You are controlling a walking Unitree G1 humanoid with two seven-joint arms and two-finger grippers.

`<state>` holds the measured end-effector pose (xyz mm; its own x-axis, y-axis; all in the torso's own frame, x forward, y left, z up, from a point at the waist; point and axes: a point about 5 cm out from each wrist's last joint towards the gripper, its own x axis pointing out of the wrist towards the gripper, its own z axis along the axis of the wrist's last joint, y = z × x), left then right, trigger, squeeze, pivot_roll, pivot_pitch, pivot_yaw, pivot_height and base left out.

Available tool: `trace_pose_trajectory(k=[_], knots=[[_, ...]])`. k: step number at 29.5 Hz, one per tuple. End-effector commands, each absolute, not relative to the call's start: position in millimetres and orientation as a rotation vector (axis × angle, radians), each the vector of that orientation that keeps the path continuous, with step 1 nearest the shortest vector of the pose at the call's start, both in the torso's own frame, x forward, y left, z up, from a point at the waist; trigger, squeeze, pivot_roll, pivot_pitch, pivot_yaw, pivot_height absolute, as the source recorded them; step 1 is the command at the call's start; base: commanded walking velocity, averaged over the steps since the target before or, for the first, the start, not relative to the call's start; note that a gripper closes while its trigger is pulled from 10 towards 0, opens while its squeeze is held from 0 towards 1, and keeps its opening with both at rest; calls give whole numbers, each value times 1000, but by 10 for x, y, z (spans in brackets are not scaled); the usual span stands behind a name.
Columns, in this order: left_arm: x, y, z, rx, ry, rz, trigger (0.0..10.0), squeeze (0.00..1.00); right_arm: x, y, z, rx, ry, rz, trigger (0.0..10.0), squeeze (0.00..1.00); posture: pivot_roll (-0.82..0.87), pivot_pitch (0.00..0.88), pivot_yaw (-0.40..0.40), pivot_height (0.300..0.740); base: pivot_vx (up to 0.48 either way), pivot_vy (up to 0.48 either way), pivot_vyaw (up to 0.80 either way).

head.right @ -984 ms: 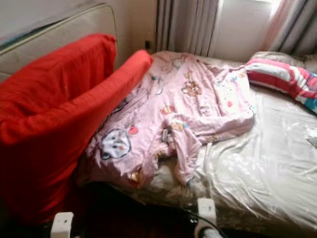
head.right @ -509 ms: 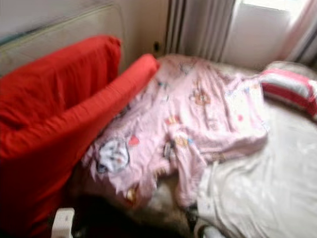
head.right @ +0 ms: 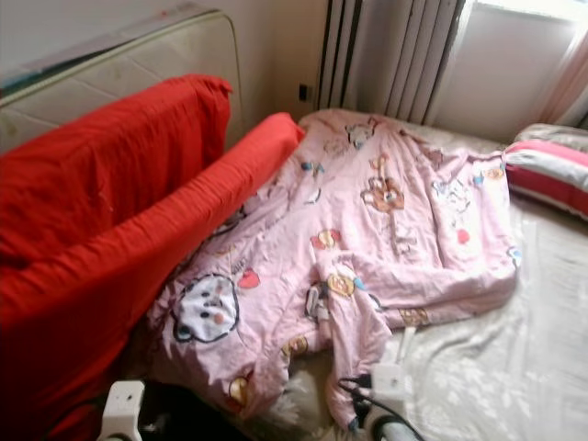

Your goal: Clean up the room

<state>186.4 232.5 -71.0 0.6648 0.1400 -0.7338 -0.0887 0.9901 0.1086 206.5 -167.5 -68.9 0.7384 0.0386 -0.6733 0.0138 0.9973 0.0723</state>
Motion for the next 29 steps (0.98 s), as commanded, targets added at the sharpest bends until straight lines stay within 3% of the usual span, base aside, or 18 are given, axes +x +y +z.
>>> trace_pose_trajectory(k=[1, 4, 6, 8, 21, 29], knots=[[1834, 2302, -731, 60, 844, 118, 10000, 0, 2043, -1756, -681, 66, 713, -15, 10000, 0, 10, 0, -5, 740, 0, 0, 0], [1838, 2309, -722, 39, 824, 134, 10000, 0, 2063, -1740, -659, 60, 683, 8, 10000, 0, -13, 0, 4, 740, 0, 0, 0], [1840, 2312, -714, 11, 801, 156, 10000, 0, 2446, -1646, -376, 51, 502, 70, 10000, 0, -14, 0, 7, 740, 0, 0, 0], [1842, 2313, -709, -8, 787, 170, 10000, 0, 2498, -1607, -325, 39, 467, 99, 10000, 0, -17, 0, 8, 740, 0, 0, 0], [1854, 2305, -703, -11, 778, 171, 10000, 0, 2376, -1736, -424, -12, 536, 82, 10000, 0, -22, 0, 7, 740, 0, 0, 0], [1867, 2314, -689, -21, 758, 192, 10000, 0, 2416, -1673, -424, -19, 562, 89, 10000, 0, -2, 9, 6, 690, 0, 0, 0]])
